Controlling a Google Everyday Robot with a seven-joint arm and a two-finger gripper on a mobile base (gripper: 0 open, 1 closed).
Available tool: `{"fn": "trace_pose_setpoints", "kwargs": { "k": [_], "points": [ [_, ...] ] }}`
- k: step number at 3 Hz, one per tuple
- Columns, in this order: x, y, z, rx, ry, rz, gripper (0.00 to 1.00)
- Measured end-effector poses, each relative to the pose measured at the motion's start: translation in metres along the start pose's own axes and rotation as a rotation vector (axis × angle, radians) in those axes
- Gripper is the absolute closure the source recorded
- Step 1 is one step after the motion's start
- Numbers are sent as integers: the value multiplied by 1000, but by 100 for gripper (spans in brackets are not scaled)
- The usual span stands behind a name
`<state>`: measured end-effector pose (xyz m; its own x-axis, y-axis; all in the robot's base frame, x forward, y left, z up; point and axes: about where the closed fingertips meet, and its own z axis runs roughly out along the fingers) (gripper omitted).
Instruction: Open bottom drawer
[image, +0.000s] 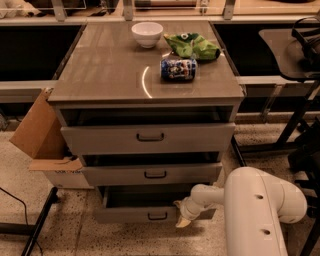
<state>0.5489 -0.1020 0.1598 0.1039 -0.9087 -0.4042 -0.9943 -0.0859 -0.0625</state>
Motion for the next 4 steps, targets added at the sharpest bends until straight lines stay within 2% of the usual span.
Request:
{"fn": "trace_pose_setpoints", "kwargs": {
  "k": [1,2,3,4],
  "points": [
    [-3,35,-1,-35,-24,17,76],
    [-7,53,0,-29,-59,22,98],
    [-7,54,0,-29,-59,22,100],
    [-7,54,0,-31,-60,22,78]
  ]
}}
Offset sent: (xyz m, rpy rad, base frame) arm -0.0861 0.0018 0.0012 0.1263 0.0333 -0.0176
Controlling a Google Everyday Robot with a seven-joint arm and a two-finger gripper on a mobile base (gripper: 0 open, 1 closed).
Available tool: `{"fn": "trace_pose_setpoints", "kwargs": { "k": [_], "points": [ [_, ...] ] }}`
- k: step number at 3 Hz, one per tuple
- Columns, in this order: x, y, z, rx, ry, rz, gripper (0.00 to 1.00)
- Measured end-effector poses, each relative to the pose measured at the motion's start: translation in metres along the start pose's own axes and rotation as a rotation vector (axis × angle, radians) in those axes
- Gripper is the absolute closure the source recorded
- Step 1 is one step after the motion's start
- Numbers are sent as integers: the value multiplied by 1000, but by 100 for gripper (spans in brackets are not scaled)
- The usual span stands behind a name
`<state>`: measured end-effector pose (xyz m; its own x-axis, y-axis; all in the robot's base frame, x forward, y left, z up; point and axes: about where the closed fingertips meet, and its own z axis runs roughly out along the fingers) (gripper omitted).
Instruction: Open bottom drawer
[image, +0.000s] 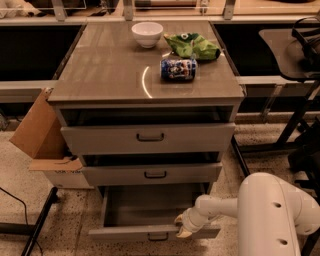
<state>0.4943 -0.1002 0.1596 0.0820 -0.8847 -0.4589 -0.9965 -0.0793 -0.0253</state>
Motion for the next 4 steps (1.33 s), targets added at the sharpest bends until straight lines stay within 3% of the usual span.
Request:
{"fn": "trace_pose_setpoints", "kwargs": {
  "k": [2,3,4],
  "points": [
    [0,0,0,0,0,0,31],
    [1,1,-15,-3,-29,-29,9],
    [2,2,-67,39,-66,-85,0]
  ]
}}
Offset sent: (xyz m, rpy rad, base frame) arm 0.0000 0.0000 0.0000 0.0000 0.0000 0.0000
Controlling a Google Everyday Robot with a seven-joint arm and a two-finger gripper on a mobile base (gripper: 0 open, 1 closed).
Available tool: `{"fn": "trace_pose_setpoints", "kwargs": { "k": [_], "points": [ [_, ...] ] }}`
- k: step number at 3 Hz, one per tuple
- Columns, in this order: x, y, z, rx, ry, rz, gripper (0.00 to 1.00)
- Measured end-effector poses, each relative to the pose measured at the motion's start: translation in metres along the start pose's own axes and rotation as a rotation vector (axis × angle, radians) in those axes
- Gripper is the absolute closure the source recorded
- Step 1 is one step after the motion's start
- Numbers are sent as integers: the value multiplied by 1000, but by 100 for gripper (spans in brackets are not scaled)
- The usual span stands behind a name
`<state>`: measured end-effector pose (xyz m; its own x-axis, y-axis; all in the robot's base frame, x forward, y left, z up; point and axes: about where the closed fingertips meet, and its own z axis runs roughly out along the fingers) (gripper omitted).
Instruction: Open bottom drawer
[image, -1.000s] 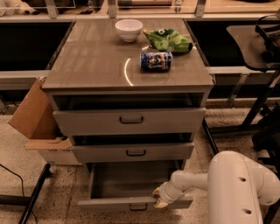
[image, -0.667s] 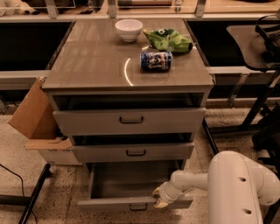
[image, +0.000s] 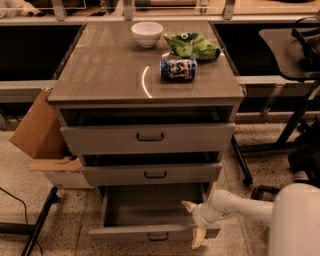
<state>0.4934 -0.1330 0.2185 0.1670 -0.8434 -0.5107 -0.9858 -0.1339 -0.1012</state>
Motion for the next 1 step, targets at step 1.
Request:
{"fn": "trace_pose_setpoints", "kwargs": {
  "k": [1],
  "points": [
    [-2,2,-48,52,-7,-25,0]
  ]
}}
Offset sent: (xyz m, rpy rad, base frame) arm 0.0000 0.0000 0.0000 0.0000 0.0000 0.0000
